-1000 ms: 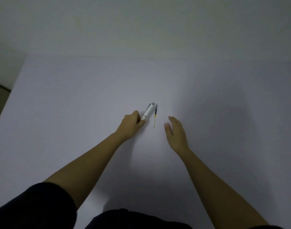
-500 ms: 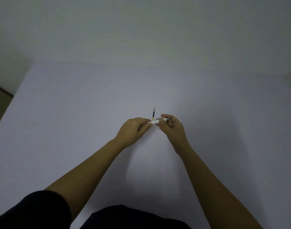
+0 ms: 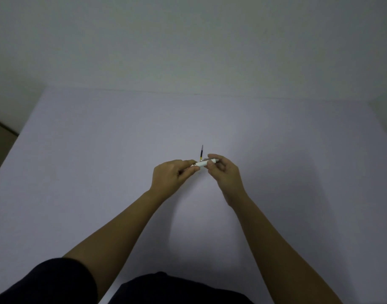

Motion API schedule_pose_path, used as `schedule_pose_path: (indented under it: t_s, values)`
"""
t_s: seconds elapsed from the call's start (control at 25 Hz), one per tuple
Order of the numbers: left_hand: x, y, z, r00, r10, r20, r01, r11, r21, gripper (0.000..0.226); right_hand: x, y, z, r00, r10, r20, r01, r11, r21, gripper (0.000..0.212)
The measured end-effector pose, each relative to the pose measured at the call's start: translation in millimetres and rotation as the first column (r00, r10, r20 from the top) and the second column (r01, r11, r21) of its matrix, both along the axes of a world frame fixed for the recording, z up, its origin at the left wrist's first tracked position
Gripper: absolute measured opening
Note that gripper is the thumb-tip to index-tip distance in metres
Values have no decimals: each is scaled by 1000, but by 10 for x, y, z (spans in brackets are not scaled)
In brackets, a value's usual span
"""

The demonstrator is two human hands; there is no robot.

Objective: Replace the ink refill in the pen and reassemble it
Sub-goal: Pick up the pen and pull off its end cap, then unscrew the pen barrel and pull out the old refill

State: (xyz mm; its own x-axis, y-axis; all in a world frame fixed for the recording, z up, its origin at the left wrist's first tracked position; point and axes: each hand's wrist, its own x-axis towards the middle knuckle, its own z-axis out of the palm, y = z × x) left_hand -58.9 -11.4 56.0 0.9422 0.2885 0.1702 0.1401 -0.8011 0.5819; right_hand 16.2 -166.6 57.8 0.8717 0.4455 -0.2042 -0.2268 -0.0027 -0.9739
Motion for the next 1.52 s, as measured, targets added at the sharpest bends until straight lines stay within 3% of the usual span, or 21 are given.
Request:
schedule_pose_path:
  t_s: [0.16,0.32,0.52,1.2,1.4,1.52]
  values:
    - [-45,66,-126,989,60,-132,-82,982,-168,30,278,-64,-145,974,-221,-49,214,971,-107,20]
    - [-17,71,-130,988,105,-111,-130,959,-251,30,441,-105,-418,994,-79,76,107,842,-528,27]
    - [120,82,-109,987,145,-75,-162,906,-391,24,513,-25,-642,997,53,61,2,738,-675,25]
    - [183,153,-20,973,94,-210,-156,940,-302,28,676,-14,-490,976,117,183,62,659,-750,35]
    - [212,244,223,978,9,-208,-62,966,-251,28,823,-68,-21,945,162,283,88,710,-699,28]
    - [245,276,410,951,-161,-262,133,984,-120,21,807,15,440,886,308,345,-35,788,-615,23]
